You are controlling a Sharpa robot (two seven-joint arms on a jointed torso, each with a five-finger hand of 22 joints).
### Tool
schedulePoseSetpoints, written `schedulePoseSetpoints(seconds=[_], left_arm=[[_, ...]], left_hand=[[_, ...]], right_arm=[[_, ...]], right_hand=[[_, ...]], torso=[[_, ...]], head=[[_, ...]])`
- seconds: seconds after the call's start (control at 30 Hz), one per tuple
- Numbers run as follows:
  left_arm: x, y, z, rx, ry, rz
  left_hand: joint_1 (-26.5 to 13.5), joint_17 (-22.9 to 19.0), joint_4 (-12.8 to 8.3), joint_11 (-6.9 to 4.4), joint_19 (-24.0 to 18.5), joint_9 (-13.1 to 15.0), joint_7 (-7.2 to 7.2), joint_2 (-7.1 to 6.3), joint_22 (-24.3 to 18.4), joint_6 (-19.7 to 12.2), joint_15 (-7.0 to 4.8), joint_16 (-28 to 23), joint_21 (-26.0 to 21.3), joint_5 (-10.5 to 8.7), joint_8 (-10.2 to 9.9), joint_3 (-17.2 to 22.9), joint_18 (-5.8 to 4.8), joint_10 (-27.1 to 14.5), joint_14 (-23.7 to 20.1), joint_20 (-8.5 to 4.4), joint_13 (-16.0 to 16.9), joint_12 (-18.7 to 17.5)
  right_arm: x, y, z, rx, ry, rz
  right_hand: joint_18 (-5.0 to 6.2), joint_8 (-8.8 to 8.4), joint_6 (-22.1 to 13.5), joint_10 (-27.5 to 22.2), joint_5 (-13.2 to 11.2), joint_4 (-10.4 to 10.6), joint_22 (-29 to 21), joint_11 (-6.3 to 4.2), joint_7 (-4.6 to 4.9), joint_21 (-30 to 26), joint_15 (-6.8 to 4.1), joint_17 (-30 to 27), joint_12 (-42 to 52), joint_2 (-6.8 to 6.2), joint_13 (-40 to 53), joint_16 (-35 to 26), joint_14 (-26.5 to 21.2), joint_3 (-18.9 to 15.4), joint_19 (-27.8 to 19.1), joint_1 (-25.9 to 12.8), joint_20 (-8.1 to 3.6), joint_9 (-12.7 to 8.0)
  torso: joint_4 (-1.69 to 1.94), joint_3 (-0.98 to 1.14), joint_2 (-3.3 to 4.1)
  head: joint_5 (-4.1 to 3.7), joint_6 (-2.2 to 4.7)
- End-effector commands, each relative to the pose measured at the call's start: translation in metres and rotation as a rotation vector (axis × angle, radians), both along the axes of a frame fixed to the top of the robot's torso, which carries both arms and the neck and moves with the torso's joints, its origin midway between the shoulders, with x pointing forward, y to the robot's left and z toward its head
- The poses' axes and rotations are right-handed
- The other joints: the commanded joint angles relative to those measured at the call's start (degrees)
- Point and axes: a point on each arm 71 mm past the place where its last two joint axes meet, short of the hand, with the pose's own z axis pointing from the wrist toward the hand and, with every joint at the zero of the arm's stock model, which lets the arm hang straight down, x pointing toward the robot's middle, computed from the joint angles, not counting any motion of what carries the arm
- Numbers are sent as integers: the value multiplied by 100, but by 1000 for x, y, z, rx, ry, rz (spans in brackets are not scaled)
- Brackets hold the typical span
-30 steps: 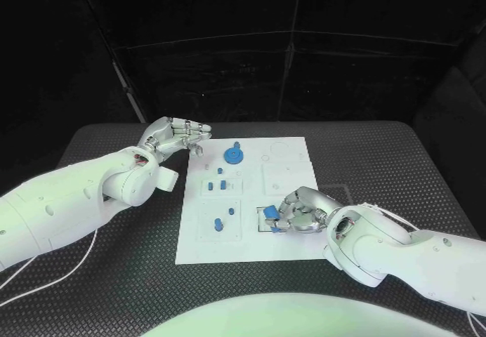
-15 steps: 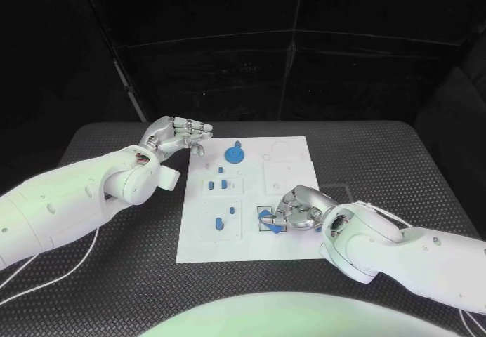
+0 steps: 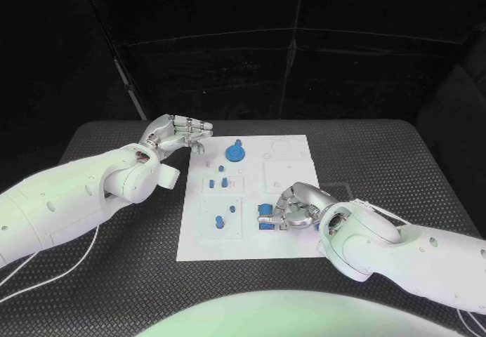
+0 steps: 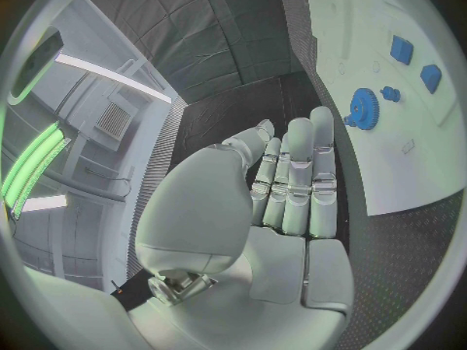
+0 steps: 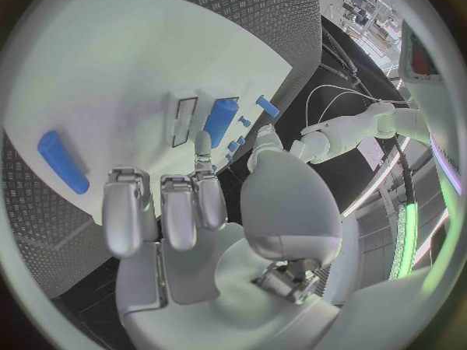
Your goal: Assemble the parts on the task board
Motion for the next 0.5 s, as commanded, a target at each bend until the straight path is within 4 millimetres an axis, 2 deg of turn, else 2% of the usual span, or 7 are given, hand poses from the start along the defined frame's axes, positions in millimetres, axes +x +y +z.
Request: schedulePoseSetpoints(seconds=[0.03,0.17,0.27,0.33,0.5], left_arm=[[0,-1,1,-7,2,-9],[0,-1,1,-6,3,-9],[0,-1,1,-6,3,-9],[0,-1,1,-6,3,-9],[0,-1,1,-6,4,-9]], left_hand=[[-51,-7,12,10,-22,-8,9,-15,-7,-26,-7,-27,-35,24,22,-34,75,-30,-37,35,0,29],[-51,-7,12,12,-21,-9,11,-16,-8,-32,-6,-27,-37,25,19,-35,75,-35,-38,35,0,29],[-51,-7,12,12,-21,-9,11,-16,-8,-32,-6,-27,-37,25,19,-35,75,-35,-38,35,0,29],[-51,-7,12,12,-21,-9,11,-16,-8,-32,-6,-27,-37,25,19,-35,75,-35,-38,35,0,29],[-51,-7,12,12,-21,-9,11,-16,-8,-32,-6,-27,-37,25,19,-35,75,-35,-38,35,0,29]], right_arm=[[0,2,4,3,-37,8],[-1,3,6,7,-43,21],[-2,3,6,5,-46,27],[-2,3,6,-3,-48,32],[-1,2,5,-23,-58,44]], right_hand=[[-43,-35,-36,25,-8,-6,412,-42,-7,16,-29,929,-15,4,484,-4,482,55,171,-18,-33,19],[-46,-13,15,40,143,-25,428,-54,-23,22,-36,944,1,101,512,1,485,161,177,146,-37,61],[-47,32,86,54,289,-116,439,-78,-53,25,-57,948,15,299,537,2,486,303,181,506,-53,111],[-47,55,108,59,353,-295,441,-95,-67,24,-73,949,17,406,547,2,486,400,181,869,-68,147],[-50,83,134,67,127,-664,457,-117,-88,28,-92,957,22,508,566,3,488,609,186,1454,-87,200]], torso=[[2,3,-2],[-3,1,0],[-1,1,1],[-4,-2,-3],[8,-2,-1]], head=[[-2,-1],[5,-2],[3,-5],[6,-8],[10,-16]])
